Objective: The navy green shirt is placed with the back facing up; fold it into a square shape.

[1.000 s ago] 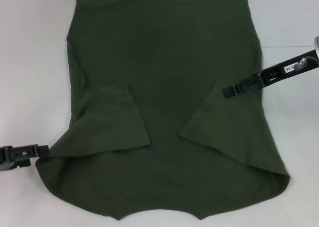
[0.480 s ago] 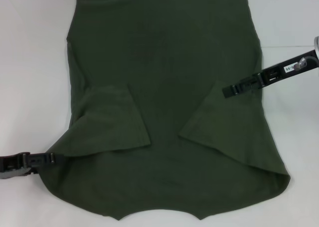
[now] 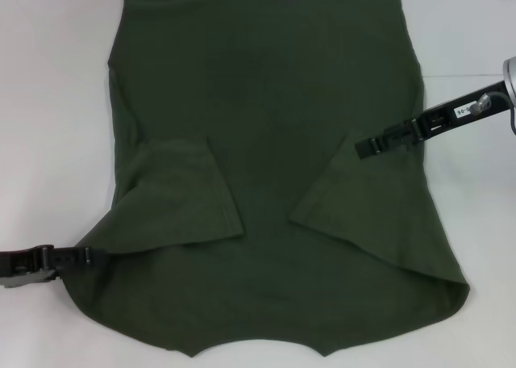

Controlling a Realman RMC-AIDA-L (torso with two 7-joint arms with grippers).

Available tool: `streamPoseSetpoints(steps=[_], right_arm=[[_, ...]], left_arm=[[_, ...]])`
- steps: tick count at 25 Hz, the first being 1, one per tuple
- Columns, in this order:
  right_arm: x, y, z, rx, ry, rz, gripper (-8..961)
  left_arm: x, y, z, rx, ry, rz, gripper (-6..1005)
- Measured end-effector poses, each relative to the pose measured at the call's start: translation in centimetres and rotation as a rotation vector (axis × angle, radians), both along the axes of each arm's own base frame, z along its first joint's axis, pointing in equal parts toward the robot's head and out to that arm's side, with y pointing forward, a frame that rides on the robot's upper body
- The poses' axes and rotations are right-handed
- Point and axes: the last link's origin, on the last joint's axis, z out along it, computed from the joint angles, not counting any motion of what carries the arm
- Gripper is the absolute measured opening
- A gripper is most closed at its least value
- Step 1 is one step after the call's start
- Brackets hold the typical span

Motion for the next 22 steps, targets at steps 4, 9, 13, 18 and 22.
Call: streamPoseSetpoints(steps=[4,9,13,18,22], right_arm=[[-0.03,-0.01,-0.06,-0.001,0.000,0.001,932],[-0.02,-0.03,-0.10,-0.002,0.001,0.002,931],[0.00,-0.04,-0.11,-0.003,0.001,0.001,931],[0.13,-0.10,-0.11,-0.003,0.001,-0.002,931],[0.28,-0.18,-0.10,-0.003,0.002,-0.008,931]], left_arm=[[-0.16,-0.02,-0.30,-0.001,-0.002,0.010,783],[-0.23,0.00,-0.37,0.001,-0.001,0.012,611],[-0.29,-0.03,-0.69,-0.011,0.004,0.026,477],[-0.67,0.11,-0.77,-0.002,0.022,0.056,275],[-0.69,0.10,-0.64,0.000,0.018,0.058,177]])
